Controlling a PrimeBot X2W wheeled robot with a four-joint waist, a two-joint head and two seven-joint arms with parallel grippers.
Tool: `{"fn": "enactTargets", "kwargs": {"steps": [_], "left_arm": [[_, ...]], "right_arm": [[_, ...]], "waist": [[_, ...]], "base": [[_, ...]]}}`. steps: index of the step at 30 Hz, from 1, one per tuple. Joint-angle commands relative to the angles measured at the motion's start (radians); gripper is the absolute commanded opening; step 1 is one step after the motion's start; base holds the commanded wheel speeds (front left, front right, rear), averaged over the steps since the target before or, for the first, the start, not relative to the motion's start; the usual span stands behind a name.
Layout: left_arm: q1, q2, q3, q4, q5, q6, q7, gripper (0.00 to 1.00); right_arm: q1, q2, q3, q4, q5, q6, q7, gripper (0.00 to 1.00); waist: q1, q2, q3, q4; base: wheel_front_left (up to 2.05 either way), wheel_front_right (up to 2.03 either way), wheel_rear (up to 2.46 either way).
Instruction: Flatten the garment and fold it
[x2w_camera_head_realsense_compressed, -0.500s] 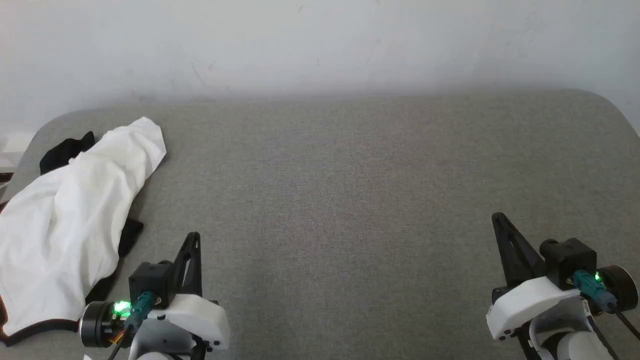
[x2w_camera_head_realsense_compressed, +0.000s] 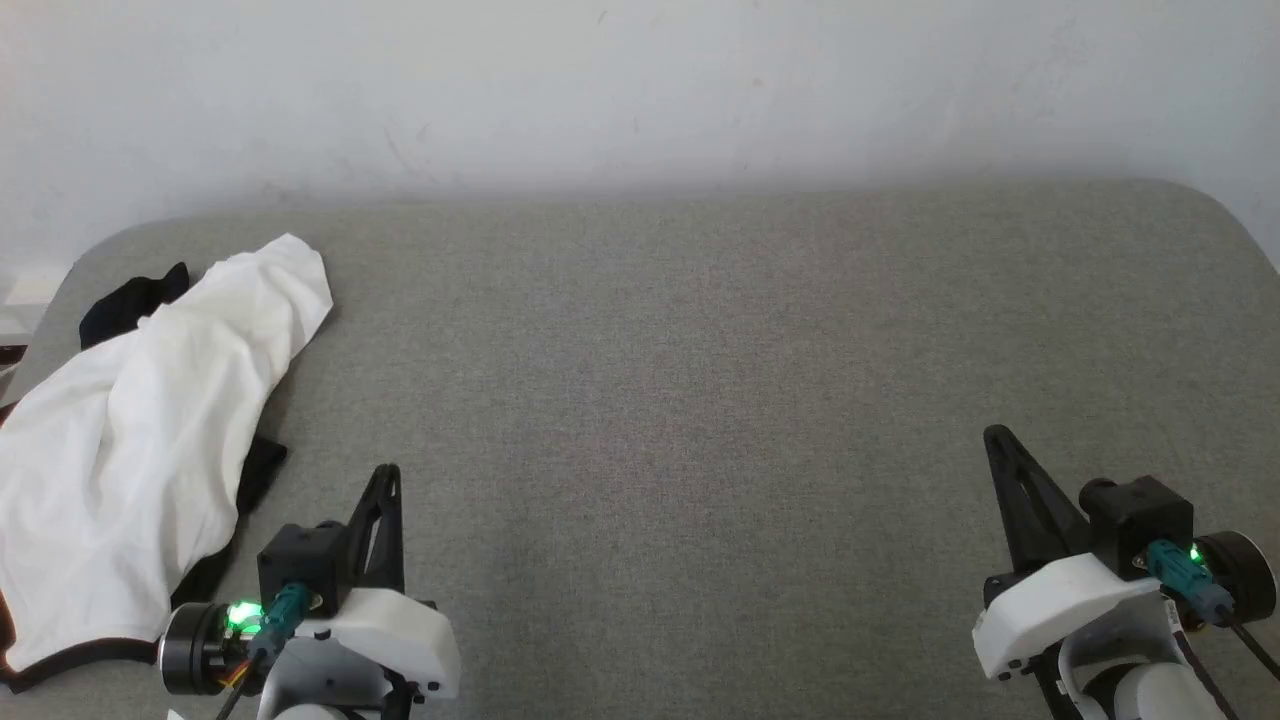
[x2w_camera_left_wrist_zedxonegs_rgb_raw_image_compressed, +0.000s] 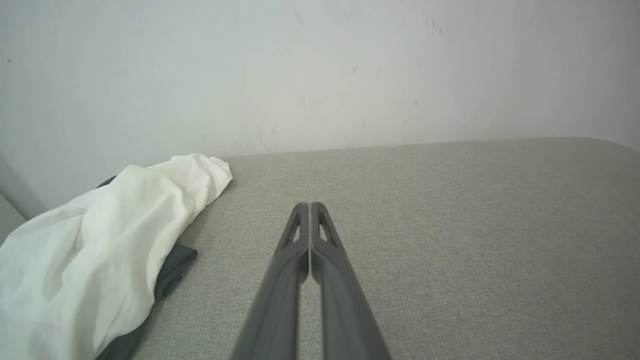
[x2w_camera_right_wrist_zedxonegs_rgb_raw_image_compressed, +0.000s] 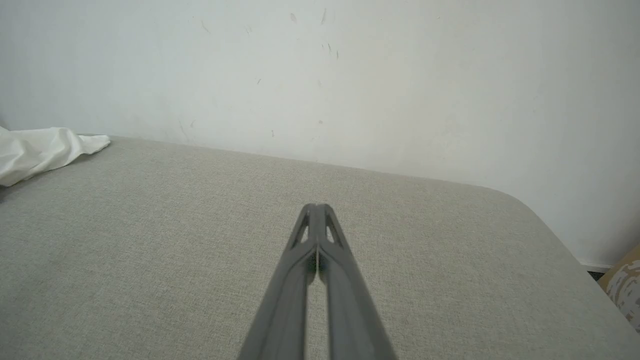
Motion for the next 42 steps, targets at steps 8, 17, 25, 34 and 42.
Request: {"fn": "enactTargets", "kwargs": {"steps": [8,17,25,34,42], "left_arm": [[-0.012,-0.005,0.004,-0.005,0.007,-0.001,0.0,0.0],[-0.012,-0.005,0.004,-0.005,0.007,-0.001,0.0,0.0],[-0.012,-0.005,0.004,-0.005,0.007,-0.001,0.0,0.0],[-0.012,-0.005,0.004,-0.005,0.007,-0.001,0.0,0.0],[-0.012,-0.005,0.004,-0.005,0.007,-0.001,0.0,0.0]], "right_arm": [[0.008,0.003,0.0,-0.005,-0.008,-0.001,0.0,0.0],[0.008,0.003,0.0,-0.005,-0.008,-0.001,0.0,0.0],[0.008,0.003,0.0,-0.005,-0.008,-0.001,0.0,0.0],[0.008,0.003,0.0,-0.005,-0.008,-0.001,0.0,0.0],[0.008,0.003,0.0,-0.005,-0.008,-0.001,0.0,0.0]], "waist": [[0.0,0.0,0.0,0.0],[0.0,0.0,0.0,0.0],[0.0,0.0,0.0,0.0],[0.0,0.0,0.0,0.0],[0.0,0.0,0.0,0.0]], "base": [[0.0,0.0,0.0],[0.0,0.0,0.0],[0.0,0.0,0.0],[0.0,0.0,0.0],[0.0,0.0,0.0]]}}
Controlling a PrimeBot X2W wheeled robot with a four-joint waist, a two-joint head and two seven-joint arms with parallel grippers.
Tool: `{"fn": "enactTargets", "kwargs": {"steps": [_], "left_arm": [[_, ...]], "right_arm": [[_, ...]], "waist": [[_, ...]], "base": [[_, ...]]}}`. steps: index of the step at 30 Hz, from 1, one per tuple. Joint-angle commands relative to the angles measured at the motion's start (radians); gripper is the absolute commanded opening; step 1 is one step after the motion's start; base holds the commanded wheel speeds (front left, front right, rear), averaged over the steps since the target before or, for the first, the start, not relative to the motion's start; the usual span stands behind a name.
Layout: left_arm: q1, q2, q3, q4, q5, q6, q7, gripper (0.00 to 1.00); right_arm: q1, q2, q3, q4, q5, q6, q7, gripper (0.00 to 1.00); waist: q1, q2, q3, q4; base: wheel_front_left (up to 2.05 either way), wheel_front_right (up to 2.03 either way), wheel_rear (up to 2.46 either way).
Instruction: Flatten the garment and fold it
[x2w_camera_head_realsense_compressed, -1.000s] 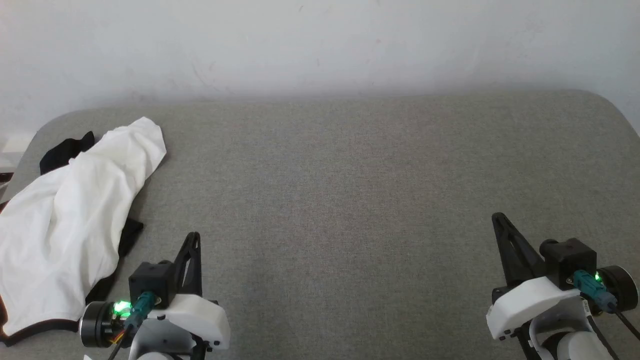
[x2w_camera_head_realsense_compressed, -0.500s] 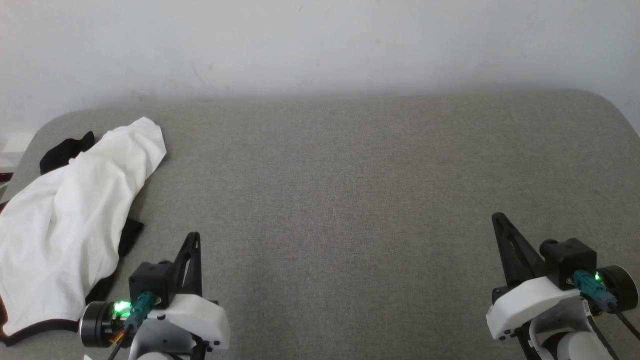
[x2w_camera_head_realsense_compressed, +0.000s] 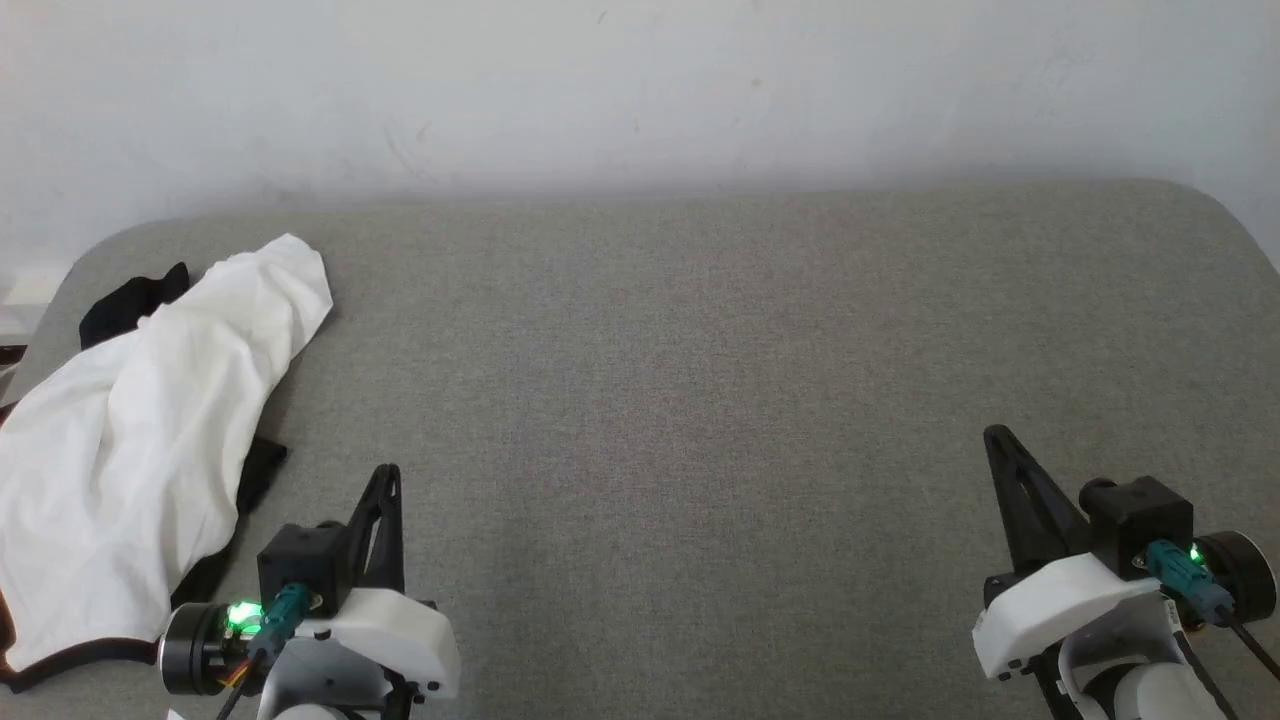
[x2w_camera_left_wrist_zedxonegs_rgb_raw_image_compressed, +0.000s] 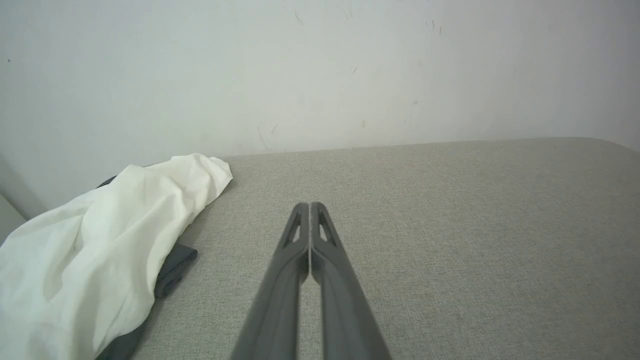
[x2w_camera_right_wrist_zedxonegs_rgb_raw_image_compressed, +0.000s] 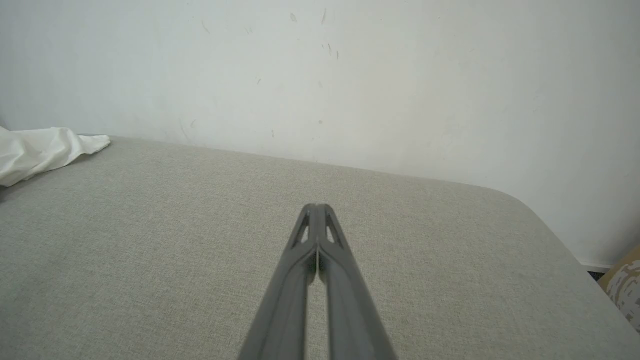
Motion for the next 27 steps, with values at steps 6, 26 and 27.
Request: {"fn": "enactTargets", "kwargs": {"steps": [6,26,27], "left_arm": [[-0.012,-0.005,0.004,-0.005,0.007,-0.001,0.0,0.0],[0.007,0.0,0.002,-0.002,-0.01,0.0,-0.013,1.0],[0.008,0.0,0.003,-0.002,-0.011,0.0,-0.015,1.0]], "right_arm": [[0.008,0.003,0.0,-0.005,-0.008,-0.001,0.0,0.0],[0.002,0.0,-0.002,0.011,0.019,0.0,-0.013,1.0],[0.003,0.0,-0.002,0.013,0.022,0.0,-0.015,1.0]], "waist": [[0.0,0.0,0.0,0.0],[0.0,0.0,0.0,0.001],[0.0,0.0,0.0,0.001]], "base": [[0.0,0.0,0.0],[0.0,0.0,0.0],[0.0,0.0,0.0]]}}
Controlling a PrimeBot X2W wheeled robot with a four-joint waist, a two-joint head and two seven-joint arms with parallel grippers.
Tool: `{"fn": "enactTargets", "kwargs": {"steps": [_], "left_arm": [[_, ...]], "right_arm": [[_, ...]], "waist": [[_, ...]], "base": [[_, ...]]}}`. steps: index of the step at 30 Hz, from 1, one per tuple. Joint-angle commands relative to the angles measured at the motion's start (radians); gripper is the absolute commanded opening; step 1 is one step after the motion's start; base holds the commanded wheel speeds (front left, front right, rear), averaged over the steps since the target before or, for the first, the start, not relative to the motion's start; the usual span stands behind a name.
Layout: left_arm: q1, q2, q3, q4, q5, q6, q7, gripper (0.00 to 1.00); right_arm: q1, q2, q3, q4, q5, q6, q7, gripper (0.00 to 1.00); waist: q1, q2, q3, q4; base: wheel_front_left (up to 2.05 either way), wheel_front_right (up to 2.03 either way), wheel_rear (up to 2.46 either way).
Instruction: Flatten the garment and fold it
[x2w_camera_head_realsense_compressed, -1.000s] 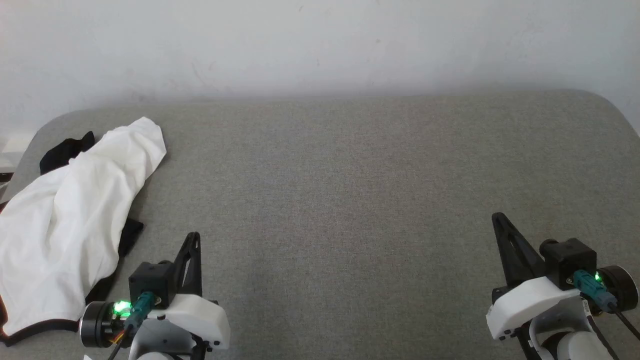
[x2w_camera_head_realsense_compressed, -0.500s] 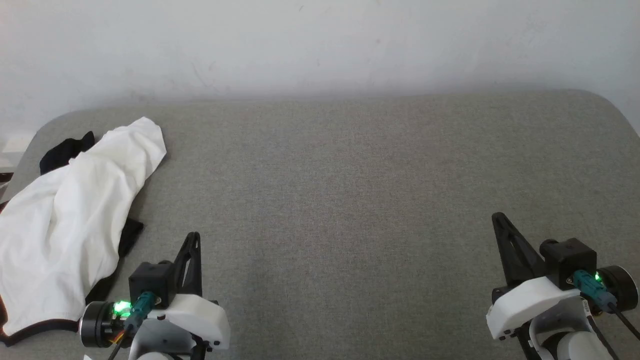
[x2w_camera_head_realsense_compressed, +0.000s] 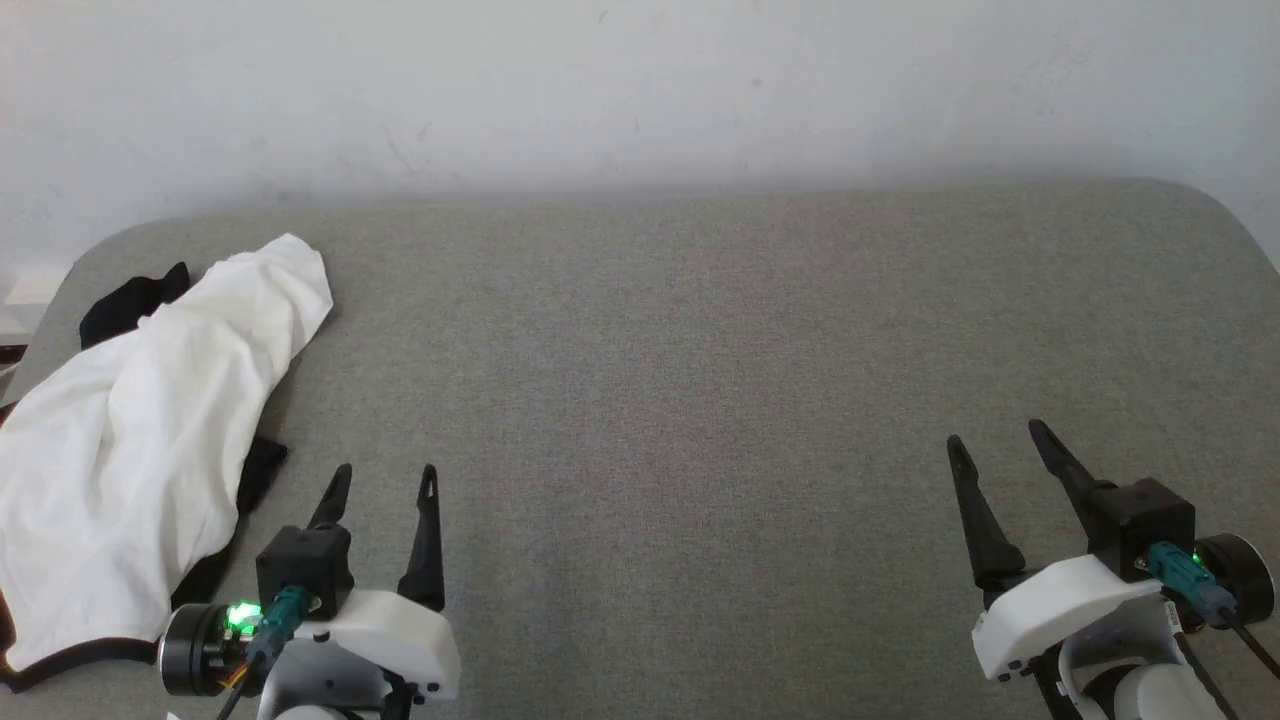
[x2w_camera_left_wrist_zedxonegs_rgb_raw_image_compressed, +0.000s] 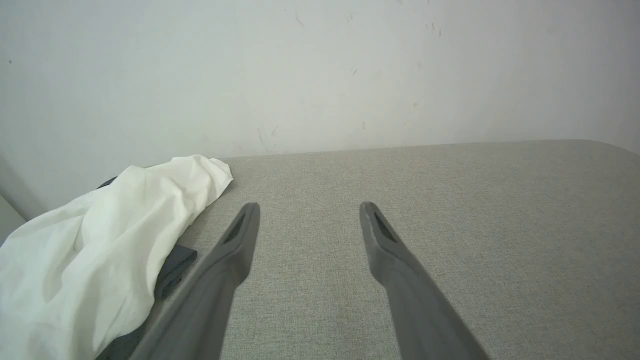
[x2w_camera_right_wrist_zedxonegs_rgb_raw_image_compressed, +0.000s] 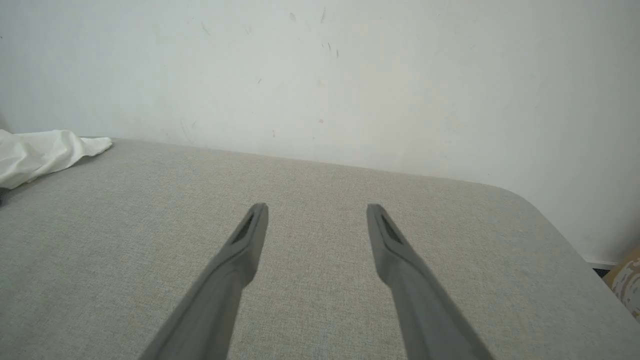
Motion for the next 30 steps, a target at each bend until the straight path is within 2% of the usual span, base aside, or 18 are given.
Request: {"fn": "enactTargets", "kwargs": {"steps": [1,30], "left_arm": [[0.008,-0.001,0.004,-0.004,-0.01,0.0,-0.011,1.0],[0.04,-0.002,0.018,-0.013,-0.05,0.006,-0.072,1.0]], "right_arm": [[0.003,0.0,-0.003,0.006,0.015,0.0,-0.013,1.0],[0.015,0.001,-0.009,0.064,0.101,0.0,-0.073,1.0]], "waist": [[0.0,0.0,0.0,0.0],[0.0,0.0,-0.005,0.042]], "base": [[0.0,0.0,0.0],[0.0,0.0,0.0]]}}
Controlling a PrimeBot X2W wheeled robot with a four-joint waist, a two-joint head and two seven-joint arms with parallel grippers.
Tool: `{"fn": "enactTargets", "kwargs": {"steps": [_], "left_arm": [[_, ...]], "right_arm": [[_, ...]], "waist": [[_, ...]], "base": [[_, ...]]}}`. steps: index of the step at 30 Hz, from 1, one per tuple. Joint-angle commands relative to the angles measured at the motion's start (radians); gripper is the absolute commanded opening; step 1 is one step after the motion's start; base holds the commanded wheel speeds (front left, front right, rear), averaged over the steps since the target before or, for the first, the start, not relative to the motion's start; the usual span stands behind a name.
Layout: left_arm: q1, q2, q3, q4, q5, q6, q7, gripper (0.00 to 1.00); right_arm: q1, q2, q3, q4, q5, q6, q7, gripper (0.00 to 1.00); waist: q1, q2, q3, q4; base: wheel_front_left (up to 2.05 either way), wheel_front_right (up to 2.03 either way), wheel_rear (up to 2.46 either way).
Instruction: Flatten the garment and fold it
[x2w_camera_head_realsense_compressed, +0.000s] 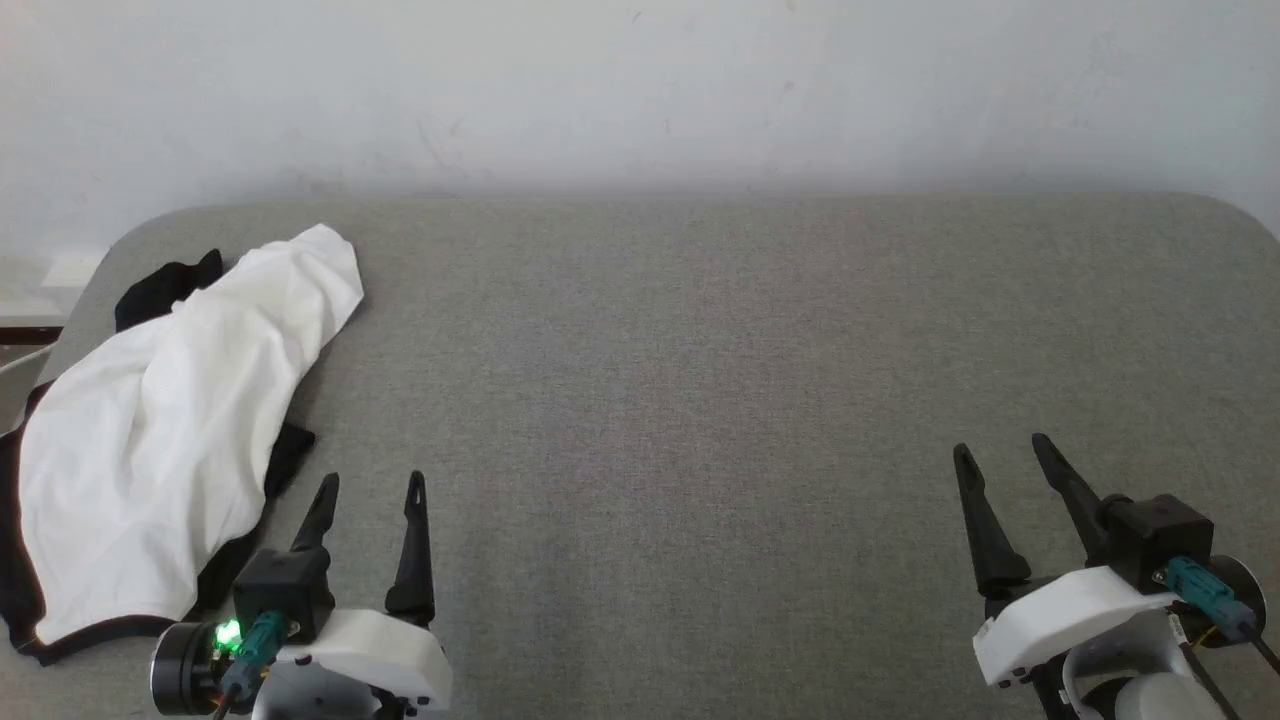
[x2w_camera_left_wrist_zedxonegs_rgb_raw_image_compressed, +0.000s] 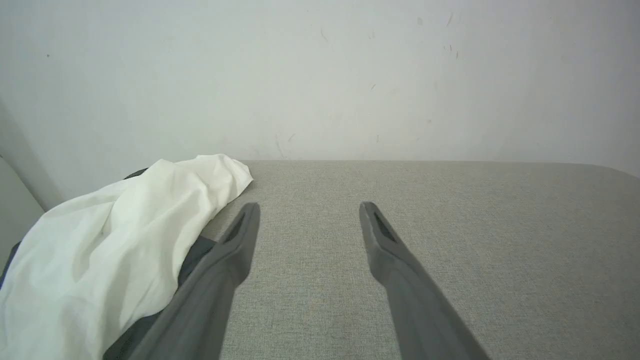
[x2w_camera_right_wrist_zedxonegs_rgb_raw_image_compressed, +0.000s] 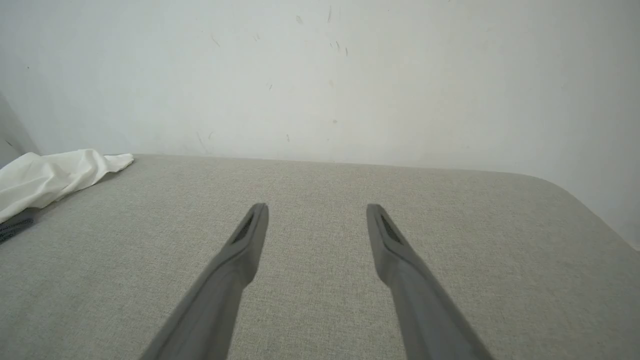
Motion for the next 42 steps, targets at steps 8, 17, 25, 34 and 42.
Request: {"fn": "enactTargets", "kwargs": {"steps": [8,17,25,34,42], "left_arm": [[0.022,-0.002,0.011,-0.005,-0.016,0.009,-0.024,1.0],[0.035,-0.002,0.017,-0.009,-0.026,0.012,-0.042,1.0],[0.045,-0.003,0.024,-0.01,-0.034,0.011,-0.059,1.0],[0.06,-0.003,0.033,-0.011,-0.044,0.013,-0.078,1.0],[0.08,-0.003,0.04,-0.01,-0.054,0.016,-0.095,1.0]], "right_arm": [[0.015,0.001,0.003,0.022,0.029,0.0,-0.026,1.0],[0.016,0.001,0.013,0.042,0.059,0.0,-0.045,1.0],[0.018,0.002,0.018,0.062,0.086,0.0,-0.061,1.0],[0.023,0.002,0.026,0.085,0.116,-0.001,-0.08,1.0],[0.028,0.002,0.04,0.107,0.145,-0.001,-0.097,1.0]], "waist": [[0.0,0.0,-0.006,0.035],[0.0,0.0,-0.008,0.079],[0.0,0.0,-0.011,0.122],[0.0,0.0,-0.024,0.175],[0.0,0.0,-0.036,0.224]], "base": [[0.0,0.0,0.0],[0.0,0.0,0.0],[0.0,0.0,0.0],[0.0,0.0,0.0],[0.0,0.0,0.0]]}}
